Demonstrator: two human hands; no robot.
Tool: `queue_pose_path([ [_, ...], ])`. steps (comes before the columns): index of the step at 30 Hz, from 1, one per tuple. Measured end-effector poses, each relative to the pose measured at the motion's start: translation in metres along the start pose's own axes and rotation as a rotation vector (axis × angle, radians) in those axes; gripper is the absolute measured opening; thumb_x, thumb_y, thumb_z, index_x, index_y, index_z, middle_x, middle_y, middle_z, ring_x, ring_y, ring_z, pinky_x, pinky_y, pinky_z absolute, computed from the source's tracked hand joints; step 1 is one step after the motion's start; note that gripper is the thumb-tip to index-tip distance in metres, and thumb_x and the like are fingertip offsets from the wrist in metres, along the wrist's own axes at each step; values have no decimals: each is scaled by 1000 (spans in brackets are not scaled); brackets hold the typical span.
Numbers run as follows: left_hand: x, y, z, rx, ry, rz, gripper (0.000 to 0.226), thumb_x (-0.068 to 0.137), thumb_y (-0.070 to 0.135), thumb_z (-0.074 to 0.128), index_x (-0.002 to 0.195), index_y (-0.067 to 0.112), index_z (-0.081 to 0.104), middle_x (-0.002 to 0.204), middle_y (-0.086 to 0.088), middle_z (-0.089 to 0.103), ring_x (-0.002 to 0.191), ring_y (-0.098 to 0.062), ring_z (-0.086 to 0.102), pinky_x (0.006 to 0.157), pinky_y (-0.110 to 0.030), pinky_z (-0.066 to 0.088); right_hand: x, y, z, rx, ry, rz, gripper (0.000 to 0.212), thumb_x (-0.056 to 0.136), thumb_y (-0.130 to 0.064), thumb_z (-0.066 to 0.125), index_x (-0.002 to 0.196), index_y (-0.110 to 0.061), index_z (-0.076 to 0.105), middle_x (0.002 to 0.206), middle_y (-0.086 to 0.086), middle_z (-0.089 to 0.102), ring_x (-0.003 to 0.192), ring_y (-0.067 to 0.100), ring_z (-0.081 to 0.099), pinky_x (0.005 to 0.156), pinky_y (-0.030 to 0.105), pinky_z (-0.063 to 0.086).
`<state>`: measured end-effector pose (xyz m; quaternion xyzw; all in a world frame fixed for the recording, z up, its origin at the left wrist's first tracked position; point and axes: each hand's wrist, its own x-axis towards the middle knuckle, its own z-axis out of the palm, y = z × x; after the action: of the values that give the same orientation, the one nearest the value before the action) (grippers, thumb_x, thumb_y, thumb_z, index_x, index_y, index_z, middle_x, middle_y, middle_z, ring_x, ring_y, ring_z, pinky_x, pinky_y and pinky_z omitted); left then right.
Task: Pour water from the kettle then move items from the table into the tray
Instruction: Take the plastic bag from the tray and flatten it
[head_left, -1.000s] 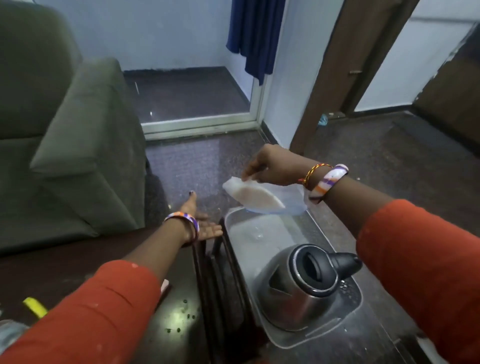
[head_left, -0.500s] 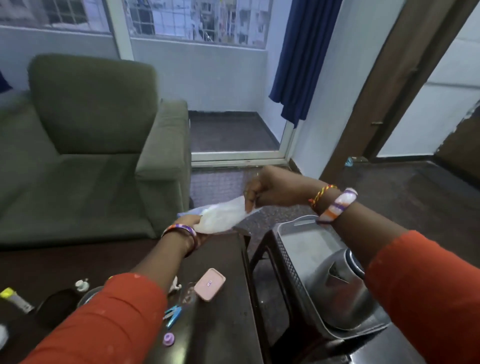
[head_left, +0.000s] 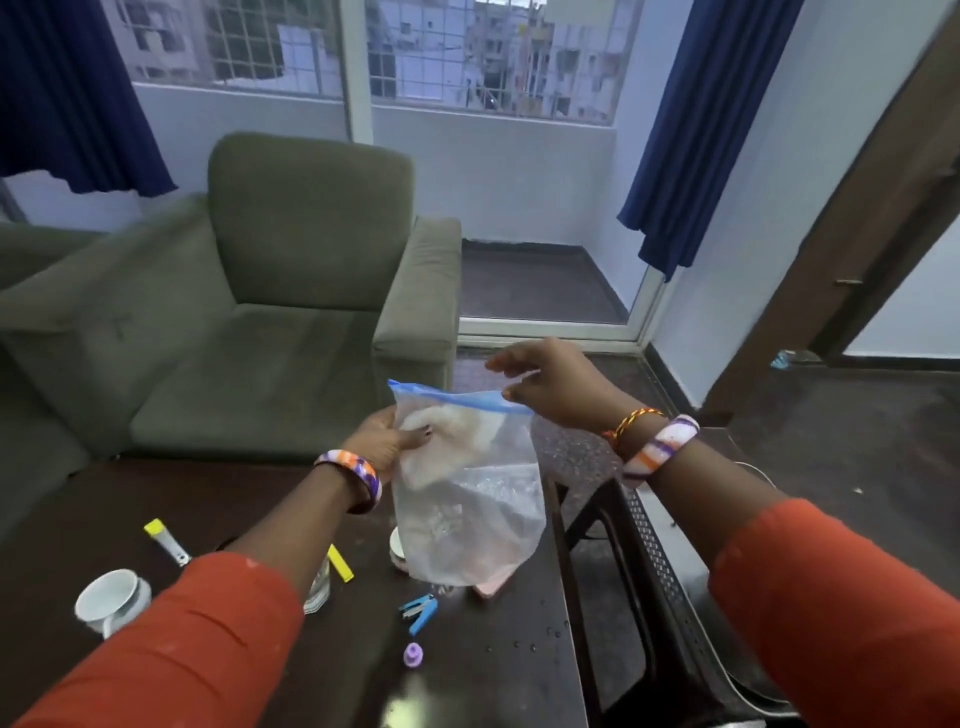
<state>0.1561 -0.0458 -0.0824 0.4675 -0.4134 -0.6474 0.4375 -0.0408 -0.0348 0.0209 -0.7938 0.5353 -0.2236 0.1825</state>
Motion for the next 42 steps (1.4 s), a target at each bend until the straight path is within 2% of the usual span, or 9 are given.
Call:
queue_pose_path([
  [4,-16,13,-10,35,-209,52,30,79,-18,53,89,9,62,64,5,75,61,-5,70,60,-16,57,10,-18,12,-4,-34,-47,27,76,-8,72,103,-6,71,100,12,73,86,19,65,64,1,40],
  [10,-24,22,-19,24,-248,128,18,65,-1,61,78,10,65,60,5,73,59,-3,68,57,-14,55,5,-39,20,-33,-90,-97,12,76,-4,69,86,-6,75,81,10,73,69,13,56,68,23,45],
  [14,-27,28,-19,50,-306,168,20,71,-4,63,83,12,66,65,6,75,63,-3,70,61,-16,57,-1,-51,15,-85,-93,-69,17,81,-2,63,93,-5,74,79,7,68,64,9,52,57,5,37],
  [20,-34,40,-3,70,-437,198,22,62,7,74,80,21,76,74,4,77,70,-6,71,65,-20,59,-15,-56,-3,-172,-111,7,31,84,3,50,99,-12,72,94,16,73,74,19,57,54,3,35],
  [24,-45,43,7,93,-467,221,58,36,38,91,87,15,73,78,2,77,72,-9,72,68,-22,59,-33,-63,-22,-228,-238,41,36,79,-1,59,111,-16,68,101,5,70,57,0,55,48,2,38],
  [27,-58,44,10,96,-468,239,56,37,42,89,85,19,75,77,2,77,72,-8,72,64,-21,59,-45,-68,-32,-208,-350,98,46,76,2,65,115,-21,64,78,-11,64,48,2,51,42,1,40],
  [32,-85,38,13,122,-369,279,64,35,49,88,90,20,73,81,2,77,74,-9,72,66,-22,59,-61,-84,-29,-211,-412,120,39,66,-15,82,100,-18,62,87,-2,65,58,16,57,49,16,48],
  [38,-126,17,20,128,-321,314,47,63,31,81,104,12,67,84,5,77,78,-8,70,70,-22,58,-101,-88,-4,-289,-490,191,15,72,-26,76,74,-17,64,72,3,58,56,15,46,48,21,38],
  [42,-155,-4,22,161,-293,273,31,83,-1,59,113,1,61,79,8,76,73,-5,68,69,-20,58,-133,-89,14,-294,-424,186,42,78,-8,59,44,-18,39,51,-1,33,48,13,28,43,21,25],
])
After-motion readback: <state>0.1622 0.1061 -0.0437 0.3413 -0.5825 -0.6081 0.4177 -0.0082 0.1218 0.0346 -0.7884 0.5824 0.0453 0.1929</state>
